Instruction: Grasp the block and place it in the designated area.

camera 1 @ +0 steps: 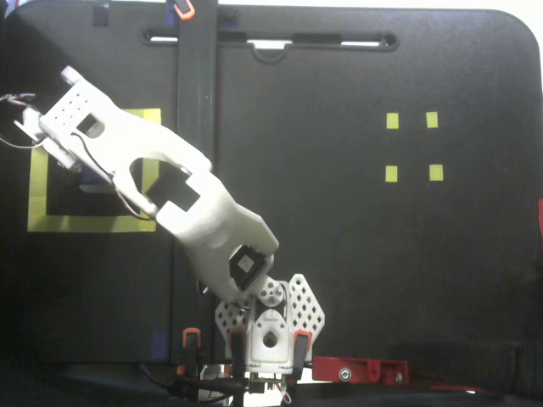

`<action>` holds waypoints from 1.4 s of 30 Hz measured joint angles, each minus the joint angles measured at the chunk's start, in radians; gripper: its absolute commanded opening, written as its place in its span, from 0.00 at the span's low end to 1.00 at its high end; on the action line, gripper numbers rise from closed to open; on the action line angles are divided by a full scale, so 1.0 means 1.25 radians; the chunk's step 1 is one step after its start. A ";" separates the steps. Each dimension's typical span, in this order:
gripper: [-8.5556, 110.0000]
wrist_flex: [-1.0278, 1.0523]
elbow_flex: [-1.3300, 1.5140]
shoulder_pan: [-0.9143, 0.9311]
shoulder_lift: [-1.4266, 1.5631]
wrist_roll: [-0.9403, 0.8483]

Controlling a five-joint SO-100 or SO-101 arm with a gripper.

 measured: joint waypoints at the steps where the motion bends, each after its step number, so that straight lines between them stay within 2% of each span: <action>1: 0.23 0.000 0.000 0.000 -0.009 0.000; 20: 0.24 -0.015 -0.004 -0.007 -0.069 0.000; 25: 0.29 -0.015 -0.004 -0.007 -0.069 0.000; 28: 0.39 -0.017 -0.004 -0.007 -0.070 -0.002; 30: 0.43 -0.016 -0.004 -0.009 -0.071 -0.007; 42: 0.43 -0.001 -0.004 -0.010 -0.071 -0.017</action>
